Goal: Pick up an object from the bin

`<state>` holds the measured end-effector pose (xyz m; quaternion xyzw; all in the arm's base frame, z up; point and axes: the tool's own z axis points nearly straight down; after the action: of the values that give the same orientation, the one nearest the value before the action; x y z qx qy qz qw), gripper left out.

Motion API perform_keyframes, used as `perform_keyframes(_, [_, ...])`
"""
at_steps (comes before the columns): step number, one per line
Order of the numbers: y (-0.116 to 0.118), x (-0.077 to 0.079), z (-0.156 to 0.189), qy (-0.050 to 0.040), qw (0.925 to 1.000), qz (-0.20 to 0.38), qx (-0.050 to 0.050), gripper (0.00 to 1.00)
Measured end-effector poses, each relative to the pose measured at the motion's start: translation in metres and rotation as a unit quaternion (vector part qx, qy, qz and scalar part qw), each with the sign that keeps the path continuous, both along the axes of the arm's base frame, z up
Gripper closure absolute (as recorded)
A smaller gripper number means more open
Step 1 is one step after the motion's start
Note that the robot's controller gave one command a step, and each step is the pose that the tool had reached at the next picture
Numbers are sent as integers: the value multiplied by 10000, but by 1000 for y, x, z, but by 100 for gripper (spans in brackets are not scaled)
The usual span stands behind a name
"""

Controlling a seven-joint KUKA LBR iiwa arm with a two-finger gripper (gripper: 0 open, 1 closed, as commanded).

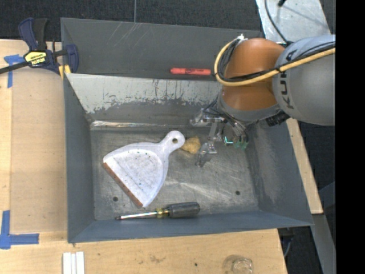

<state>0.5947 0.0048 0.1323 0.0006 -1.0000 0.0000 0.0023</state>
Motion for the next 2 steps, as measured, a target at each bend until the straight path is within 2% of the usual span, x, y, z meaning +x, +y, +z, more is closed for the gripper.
perform_keyframes(1, [0,2,5,-42,10000,0,0,0])
perform_keyframes(2, [-4,6,-47,-64,9998,-191,3,0])
